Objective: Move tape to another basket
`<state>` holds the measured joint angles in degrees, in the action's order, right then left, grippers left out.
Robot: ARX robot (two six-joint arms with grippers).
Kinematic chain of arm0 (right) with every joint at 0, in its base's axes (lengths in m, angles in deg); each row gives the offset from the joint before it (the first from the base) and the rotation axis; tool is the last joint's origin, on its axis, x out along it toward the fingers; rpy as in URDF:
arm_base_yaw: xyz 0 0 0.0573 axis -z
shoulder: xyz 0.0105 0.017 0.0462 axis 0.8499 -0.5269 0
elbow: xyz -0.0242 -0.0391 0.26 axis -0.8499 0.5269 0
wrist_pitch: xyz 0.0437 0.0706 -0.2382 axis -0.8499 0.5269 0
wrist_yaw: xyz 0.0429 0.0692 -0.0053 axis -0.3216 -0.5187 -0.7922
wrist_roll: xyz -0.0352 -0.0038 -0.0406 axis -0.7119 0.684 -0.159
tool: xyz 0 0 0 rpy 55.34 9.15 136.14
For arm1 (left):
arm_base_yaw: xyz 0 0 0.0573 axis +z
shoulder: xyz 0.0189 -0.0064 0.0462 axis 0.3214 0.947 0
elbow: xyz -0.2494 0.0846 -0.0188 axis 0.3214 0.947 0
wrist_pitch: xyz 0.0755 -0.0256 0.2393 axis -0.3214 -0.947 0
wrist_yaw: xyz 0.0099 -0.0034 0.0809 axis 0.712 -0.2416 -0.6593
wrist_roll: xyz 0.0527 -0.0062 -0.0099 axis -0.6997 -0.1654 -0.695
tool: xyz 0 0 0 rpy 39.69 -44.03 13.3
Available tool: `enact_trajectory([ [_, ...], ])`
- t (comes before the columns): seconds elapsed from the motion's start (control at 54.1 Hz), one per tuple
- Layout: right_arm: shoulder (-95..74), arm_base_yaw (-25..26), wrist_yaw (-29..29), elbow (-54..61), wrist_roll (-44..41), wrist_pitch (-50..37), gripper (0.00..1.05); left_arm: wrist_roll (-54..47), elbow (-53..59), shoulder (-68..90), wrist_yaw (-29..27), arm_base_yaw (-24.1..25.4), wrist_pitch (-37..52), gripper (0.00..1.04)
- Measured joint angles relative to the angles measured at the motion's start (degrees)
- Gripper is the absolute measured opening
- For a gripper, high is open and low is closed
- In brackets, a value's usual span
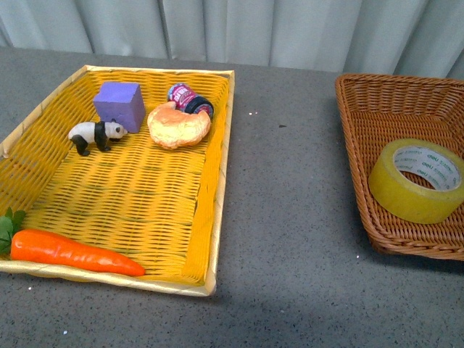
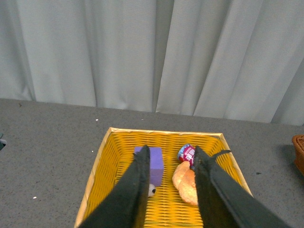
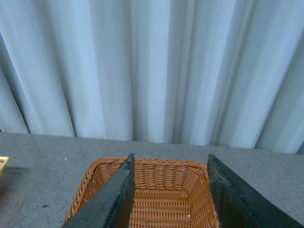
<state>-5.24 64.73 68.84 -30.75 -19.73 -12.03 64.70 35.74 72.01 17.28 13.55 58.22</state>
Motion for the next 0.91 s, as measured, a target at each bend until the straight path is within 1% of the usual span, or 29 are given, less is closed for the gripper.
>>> enact_trajectory([
  [0.055, 3.0, -0.5, 0.6, 3.4, 0.2, -0.5, 0.28, -0.3, 2.5, -2.4, 0.7, 0.5, 0.0, 0.14],
  [0.111, 4.9, -1.0, 1.0, 5.7, 0.3, -0.5, 0.19, -0.5, 4.0, -4.3, 1.0, 0.9, 0.0, 0.05],
  [0.129, 5.6, -1.2, 1.2, 6.6, 0.3, -0.5, 0.16, -0.3, 4.6, -5.1, 1.0, 1.0, -0.1, 0.04],
  [0.166, 6.6, -1.5, 1.3, 7.8, 0.3, -0.5, 0.10, -0.6, 5.4, -6.1, 1.4, 1.3, -0.2, 0.04],
  [0.203, 8.1, -1.9, 1.5, 9.2, 0.3, -0.4, 0.03, -0.7, 6.4, -7.5, 3.9, 2.8, -0.6, 0.04],
  [0.222, 8.5, -1.9, 1.6, 9.6, 0.3, -0.4, 0.01, -0.7, 6.6, -7.8, 4.3, 3.2, -0.7, 0.04],
  [0.37, 14.2, -2.7, 2.9, 13.9, 0.4, 0.9, 0.01, -1.0, 9.8, -12.8, 4.8, 5.0, -2.8, 0.04],
  [0.425, 16.3, -4.4, 5.6, 15.3, 0.4, 1.7, 0.01, -1.0, 10.7, -14.6, 4.9, 5.0, -3.7, 0.04],
  [0.518, 17.5, -6.3, 5.8, 18.6, 0.4, -0.8, 0.01, -1.0, 12.3, -18.3, 5.0, 5.0, -5.7, 0.04],
  [0.647, 22.8, -6.4, 6.1, 21.5, 0.4, 2.6, 0.01, -1.0, 14.0, -23.3, 5.0, 5.0, -9.1, 0.04],
  [0.758, 27.6, -6.4, 6.1, 22.6, 0.4, 5.7, 0.01, -1.0, 16.3, -24.4, 5.0, 5.0, -7.1, 0.04],
  [0.906, 33.8, -6.4, 6.1, 24.1, 0.4, 10.7, 0.01, -1.0, 16.9, -29.1, 5.0, 5.0, -11.6, 0.04],
])
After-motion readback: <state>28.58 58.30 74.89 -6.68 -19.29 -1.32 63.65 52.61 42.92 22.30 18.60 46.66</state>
